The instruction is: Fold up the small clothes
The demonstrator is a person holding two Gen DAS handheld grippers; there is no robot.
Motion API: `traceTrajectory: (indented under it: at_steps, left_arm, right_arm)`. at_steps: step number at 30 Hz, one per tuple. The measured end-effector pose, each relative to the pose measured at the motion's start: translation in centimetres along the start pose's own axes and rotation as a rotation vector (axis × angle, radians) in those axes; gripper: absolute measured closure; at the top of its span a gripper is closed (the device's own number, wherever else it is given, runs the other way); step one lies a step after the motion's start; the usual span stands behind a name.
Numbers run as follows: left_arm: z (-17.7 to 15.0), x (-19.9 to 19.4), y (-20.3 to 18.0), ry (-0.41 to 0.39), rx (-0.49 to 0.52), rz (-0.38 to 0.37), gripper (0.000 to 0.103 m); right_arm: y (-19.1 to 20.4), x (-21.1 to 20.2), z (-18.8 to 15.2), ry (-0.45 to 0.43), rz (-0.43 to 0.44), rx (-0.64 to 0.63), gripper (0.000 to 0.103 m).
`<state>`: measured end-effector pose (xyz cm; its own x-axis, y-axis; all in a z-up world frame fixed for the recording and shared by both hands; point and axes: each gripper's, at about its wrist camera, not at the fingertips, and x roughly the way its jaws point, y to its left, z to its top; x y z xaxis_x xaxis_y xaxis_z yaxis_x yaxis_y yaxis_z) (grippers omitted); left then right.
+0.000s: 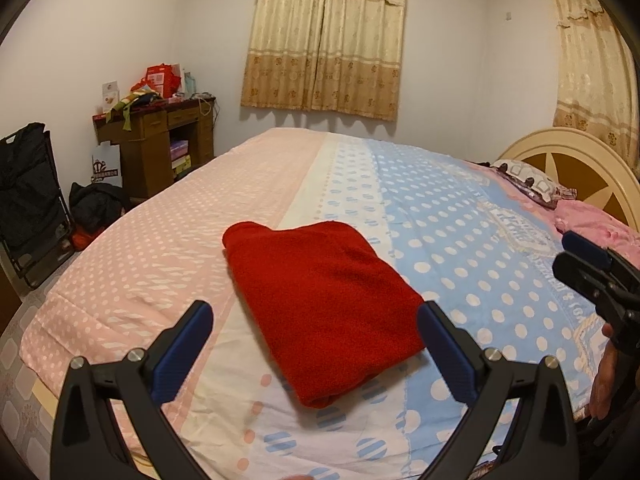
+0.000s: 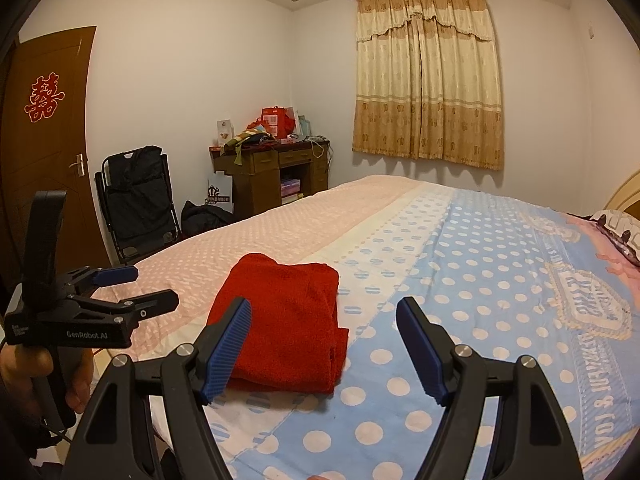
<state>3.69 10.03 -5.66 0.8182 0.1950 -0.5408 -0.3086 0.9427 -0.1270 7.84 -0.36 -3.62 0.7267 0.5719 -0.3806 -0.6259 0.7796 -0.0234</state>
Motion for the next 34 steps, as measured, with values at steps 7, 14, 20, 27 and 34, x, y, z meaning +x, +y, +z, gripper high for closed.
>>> traceTrajectory:
  at_steps: [7, 14, 20, 27, 34]
  left_arm:
    - [0.6, -1.1, 0.4, -0.035, -0.004, 0.010, 0.000]
    - [1.1, -1.6, 0.4, -0.050, 0.003, 0.017, 0.000]
    - [1.3, -2.0, 0.6, -0.068, 0.011, 0.036, 0.000]
    - [1.4, -1.9, 2.0, -0.072, -0.024, 0.056, 0.000]
    - [1.4, -2.1, 3.1, -0.090, -0.042, 0.075, 0.000]
  right_arm:
    - [-0.1, -0.4, 0.1, -0.019, 0.003, 0.000, 0.027]
    - [0.3, -1.8, 0.6, -0.068, 0.018, -0.009, 0.027]
    - [0.8, -2.2, 0.7, -0.077, 0.031, -0.026, 0.027]
    - [1.1, -1.5, 0.4, -0.051, 0.039, -0.040, 0.027]
    - [1.3, -1.2, 0.1, -0.039, 0.044, -0.052, 0.027]
